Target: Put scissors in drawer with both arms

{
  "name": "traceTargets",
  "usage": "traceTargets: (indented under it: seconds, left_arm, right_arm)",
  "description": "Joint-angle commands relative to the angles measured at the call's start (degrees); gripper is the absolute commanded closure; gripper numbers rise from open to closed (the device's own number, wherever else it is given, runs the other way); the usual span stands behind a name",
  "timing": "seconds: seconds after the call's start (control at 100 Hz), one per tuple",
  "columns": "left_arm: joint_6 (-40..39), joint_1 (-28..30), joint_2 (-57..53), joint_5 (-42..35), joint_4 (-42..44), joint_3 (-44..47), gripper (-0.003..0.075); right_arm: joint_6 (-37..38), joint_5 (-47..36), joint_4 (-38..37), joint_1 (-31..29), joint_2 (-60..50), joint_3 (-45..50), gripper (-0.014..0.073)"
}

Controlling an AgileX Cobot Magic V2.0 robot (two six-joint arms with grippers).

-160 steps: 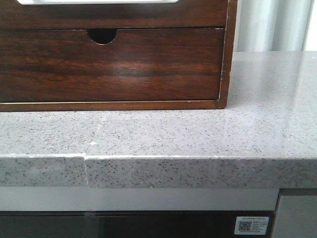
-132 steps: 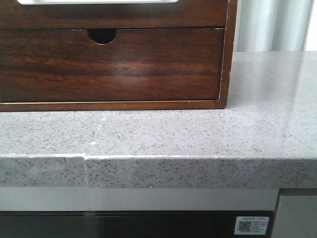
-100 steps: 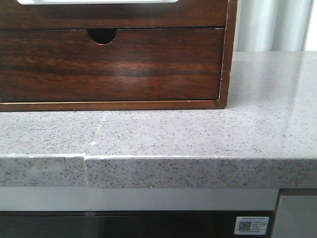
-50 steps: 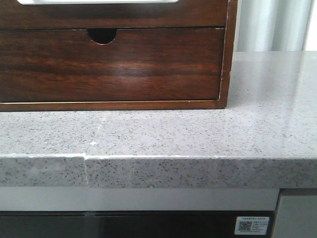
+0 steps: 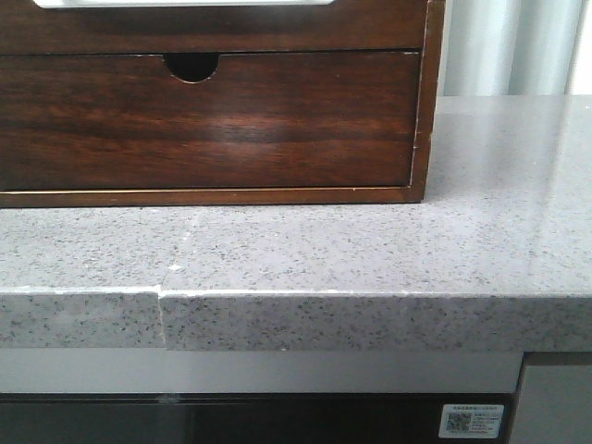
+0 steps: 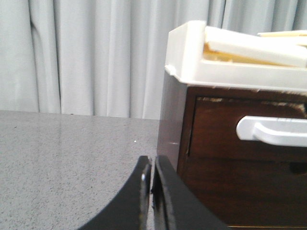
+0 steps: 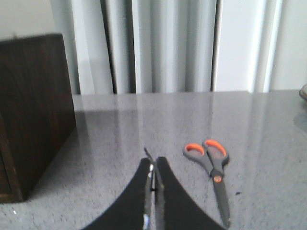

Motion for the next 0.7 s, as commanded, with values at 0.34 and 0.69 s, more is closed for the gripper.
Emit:
traceTargets:
  seconds: [0.34,0.69]
  left_arm:
    - [2.6,-0.5,19.4,12.9,-0.8,-18.9,0.0741]
    - [2.6,-0.5,20.9,12.5,-0.8,-18.9,0.0741]
  right_arm:
    - [-0.3,12.7,-0.8,-0.3,21.7,-19.8,0.0662]
    - [-0.3,17.1,-0.8,-0.3,30.6,-23.0,0.0662]
